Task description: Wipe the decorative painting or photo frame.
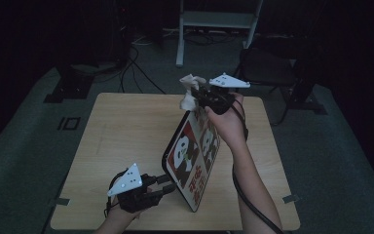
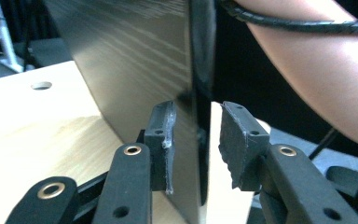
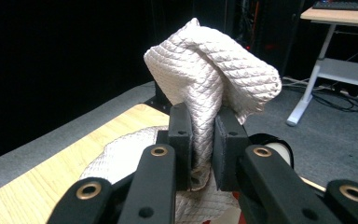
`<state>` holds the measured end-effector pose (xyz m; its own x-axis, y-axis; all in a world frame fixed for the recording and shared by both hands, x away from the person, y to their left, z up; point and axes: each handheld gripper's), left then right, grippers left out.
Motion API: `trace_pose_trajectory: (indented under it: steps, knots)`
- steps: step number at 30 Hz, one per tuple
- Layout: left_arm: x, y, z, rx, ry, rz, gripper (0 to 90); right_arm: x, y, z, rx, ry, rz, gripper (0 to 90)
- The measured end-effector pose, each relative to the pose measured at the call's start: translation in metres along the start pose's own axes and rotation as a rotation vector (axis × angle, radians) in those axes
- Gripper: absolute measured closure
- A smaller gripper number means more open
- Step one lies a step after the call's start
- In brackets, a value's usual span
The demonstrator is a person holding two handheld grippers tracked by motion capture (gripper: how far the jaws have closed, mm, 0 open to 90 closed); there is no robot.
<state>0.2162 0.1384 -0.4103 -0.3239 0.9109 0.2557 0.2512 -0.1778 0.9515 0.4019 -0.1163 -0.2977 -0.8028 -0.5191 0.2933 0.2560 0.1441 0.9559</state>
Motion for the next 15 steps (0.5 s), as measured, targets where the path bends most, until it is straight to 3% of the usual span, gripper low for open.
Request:
trace_pose_trajectory:
  steps: [3,6,7,15]
  knots:
    - [-0.0034,0.0029,0.0003,0.029,0.020,-0.019,64.0,0.0005,-0.0007,-0.0013,-0.014,0.009,-0.002,79.5]
    - [-0.0053,0.0047,-0.0010,0.028,0.036,-0.018,64.1,0.0016,-0.0002,-0.0020,-0.013,0.010,0.001,79.5]
    - [-0.0078,0.0069,-0.0011,0.052,0.054,-0.028,64.6,0.0017,-0.0001,-0.0021,-0.013,0.010,0.003,79.5]
    - [-0.0100,0.0076,-0.0059,0.061,0.105,-0.028,66.4,0.0023,-0.0008,-0.0038,-0.018,0.001,-0.004,79.5]
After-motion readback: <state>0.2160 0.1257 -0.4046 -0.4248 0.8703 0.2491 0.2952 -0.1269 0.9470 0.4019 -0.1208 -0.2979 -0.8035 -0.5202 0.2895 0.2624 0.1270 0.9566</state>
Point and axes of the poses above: each handheld gripper's, and its own axes: x roughly backward along the jaws, y roughly out of its top, z roughly to its left, and after that the axes turned 6 degrees about -y, right-handed
